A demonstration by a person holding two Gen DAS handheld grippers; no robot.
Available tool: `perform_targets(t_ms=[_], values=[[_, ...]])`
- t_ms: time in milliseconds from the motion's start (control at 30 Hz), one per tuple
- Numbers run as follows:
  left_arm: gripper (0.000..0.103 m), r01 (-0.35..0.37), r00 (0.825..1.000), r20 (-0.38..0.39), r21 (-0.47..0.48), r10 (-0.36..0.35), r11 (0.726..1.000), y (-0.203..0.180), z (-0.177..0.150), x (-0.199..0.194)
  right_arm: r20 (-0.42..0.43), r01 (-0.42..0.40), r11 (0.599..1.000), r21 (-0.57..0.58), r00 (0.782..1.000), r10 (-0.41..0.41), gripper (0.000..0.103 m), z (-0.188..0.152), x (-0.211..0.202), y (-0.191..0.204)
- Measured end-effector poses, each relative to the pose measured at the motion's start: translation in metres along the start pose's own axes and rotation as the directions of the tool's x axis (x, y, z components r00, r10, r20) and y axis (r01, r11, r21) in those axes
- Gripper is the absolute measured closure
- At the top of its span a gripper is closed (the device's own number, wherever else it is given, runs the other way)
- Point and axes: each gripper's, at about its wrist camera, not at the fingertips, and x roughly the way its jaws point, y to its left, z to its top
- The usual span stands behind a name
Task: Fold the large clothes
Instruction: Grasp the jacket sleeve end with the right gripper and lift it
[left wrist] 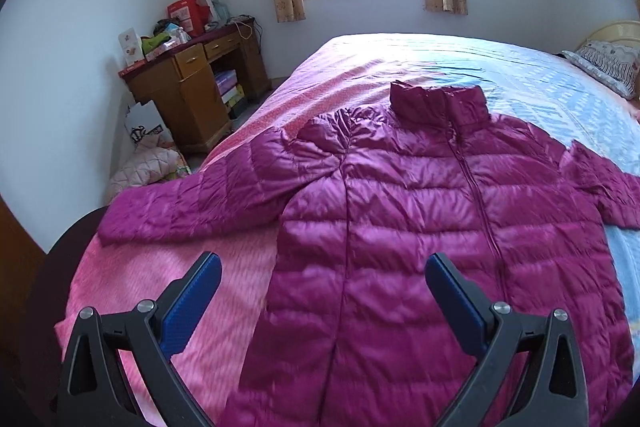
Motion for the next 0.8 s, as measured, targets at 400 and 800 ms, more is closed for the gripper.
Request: perform_targets(t_ms=[400,800], values=[[0.001,-0.022,1.0,-0.009,-0.049,0.021,0.999,0.002,0.026,0.093,-0.017,0.217,0.837,0.503,0.97,-0.241,0.018,0.052,0.024,-0.187],[0.001,0.013,0.997,-0.074,-0.109,-0.021,0.994,-0.001,0.005,0.136,-0.091,0.426,0.777,0.464,0.895,-0.437,0.043,0.092,0.085,-0.196]])
